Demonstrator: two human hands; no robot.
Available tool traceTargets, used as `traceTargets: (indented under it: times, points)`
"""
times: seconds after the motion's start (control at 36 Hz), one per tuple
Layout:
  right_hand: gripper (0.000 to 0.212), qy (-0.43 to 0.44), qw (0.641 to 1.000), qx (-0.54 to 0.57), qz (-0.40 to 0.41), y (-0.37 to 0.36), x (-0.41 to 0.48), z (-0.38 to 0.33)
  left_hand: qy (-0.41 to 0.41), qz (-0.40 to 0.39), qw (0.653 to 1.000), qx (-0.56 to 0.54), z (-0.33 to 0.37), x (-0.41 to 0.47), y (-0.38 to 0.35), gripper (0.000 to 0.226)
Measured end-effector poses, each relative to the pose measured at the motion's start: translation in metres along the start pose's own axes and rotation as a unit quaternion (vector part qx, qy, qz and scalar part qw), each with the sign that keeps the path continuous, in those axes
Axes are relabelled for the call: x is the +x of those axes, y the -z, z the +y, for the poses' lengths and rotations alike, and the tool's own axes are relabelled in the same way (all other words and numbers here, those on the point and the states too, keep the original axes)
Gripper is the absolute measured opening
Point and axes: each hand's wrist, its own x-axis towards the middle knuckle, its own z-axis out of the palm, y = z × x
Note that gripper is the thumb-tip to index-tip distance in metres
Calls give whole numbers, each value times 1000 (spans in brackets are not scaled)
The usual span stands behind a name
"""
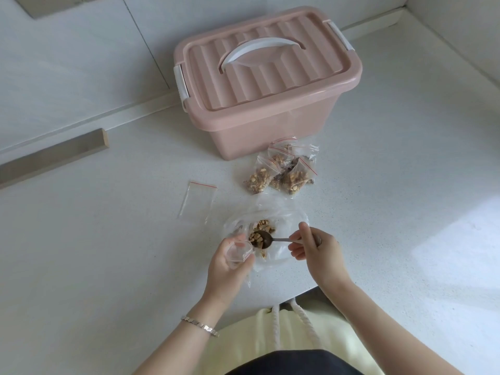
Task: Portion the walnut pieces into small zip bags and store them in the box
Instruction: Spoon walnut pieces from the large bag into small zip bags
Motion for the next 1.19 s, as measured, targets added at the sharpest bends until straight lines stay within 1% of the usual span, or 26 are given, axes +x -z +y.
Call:
traceTargets:
  times: [0.14,0.36,0.44,0.53,0.58,0.64,0.72,0.83,1.03,1.11,1.19]
  points:
    - [37,-68,992,110,-13,1,6,13,18,25,998,-55,1,3,-2,17]
    - [39,-172,956,235,-30,11,6,31,-10,32,996,-79,1,5,-4,19]
    - [40,-187,947,258,-31,19,6,35,-15,22,998,-58,-4,6,-1,18]
    - [41,-190,943,272,-30,28,5,38,-1,11,999,-34,-6,4,0,21]
    - [42,-186,942,278,-30,35,4,38,1,1,1000,21,-8,4,1,23]
    - [42,-176,944,276,-32,41,3,34,-25,-8,994,102,-9,4,2,24]
    - [44,-152,958,242,-23,50,2,22,-74,-19,978,192,-6,2,1,30]
    - [49,-100,979,179,-9,62,0,-3,-103,-36,964,244,-8,3,-3,27]
    - [49,7,997,62,-35,59,-7,-47,-149,-49,945,286,-8,2,-8,34]
    - [45,37,998,-13,-53,46,-14,-54,-148,-58,944,289,-7,2,-9,36]
    - [44,80,989,-97,-79,33,-23,-57,-140,-56,945,292,-8,2,-10,34]
